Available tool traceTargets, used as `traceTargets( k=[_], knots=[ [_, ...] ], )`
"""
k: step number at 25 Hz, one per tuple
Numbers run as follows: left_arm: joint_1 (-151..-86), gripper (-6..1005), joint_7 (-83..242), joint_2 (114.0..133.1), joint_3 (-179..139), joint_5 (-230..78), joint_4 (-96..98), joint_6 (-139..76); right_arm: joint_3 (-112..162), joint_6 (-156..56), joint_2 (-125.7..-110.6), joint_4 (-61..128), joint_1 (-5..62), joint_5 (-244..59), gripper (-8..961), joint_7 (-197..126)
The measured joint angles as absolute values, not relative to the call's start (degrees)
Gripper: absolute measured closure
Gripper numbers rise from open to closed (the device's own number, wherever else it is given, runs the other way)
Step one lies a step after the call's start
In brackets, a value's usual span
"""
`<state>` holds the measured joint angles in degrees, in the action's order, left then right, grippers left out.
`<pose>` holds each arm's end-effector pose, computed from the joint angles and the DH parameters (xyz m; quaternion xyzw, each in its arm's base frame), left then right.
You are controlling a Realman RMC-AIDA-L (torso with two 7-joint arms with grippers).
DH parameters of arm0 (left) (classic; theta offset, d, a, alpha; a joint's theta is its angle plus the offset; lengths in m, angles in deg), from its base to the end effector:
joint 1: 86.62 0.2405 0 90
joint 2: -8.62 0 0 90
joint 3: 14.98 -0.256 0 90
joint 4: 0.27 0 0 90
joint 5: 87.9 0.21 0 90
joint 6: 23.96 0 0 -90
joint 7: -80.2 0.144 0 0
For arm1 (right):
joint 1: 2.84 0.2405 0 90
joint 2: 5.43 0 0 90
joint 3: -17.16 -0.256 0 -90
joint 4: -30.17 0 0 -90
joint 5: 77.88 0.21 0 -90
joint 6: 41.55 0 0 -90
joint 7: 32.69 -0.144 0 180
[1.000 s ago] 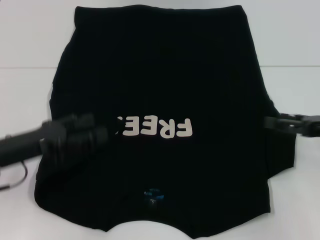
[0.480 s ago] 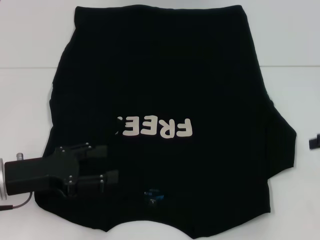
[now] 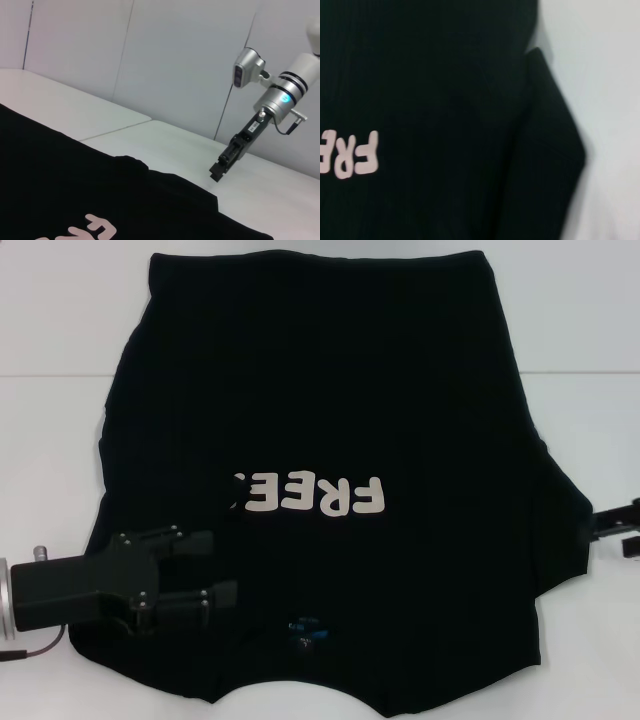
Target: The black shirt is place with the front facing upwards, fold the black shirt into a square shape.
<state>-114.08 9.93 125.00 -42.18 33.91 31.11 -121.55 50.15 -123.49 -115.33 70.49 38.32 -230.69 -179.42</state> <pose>-0.2976 0.2944 0.0153 -0.9308 -0.2157 -0.2669 0.1257 0.3110 0.3823 0.0735 -0.7253 0.6588 0.0094 0.1997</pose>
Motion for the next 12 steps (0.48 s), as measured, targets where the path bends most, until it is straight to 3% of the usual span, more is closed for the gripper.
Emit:
traceTargets(
  k=[12],
  knots=[
    [-114.2,193,10.0,125.16,-42.2,33.8,31.1,-121.6,52.0,-119.7,-116.11,65.0,41.5,-231.1,137,-179.1]
  ],
)
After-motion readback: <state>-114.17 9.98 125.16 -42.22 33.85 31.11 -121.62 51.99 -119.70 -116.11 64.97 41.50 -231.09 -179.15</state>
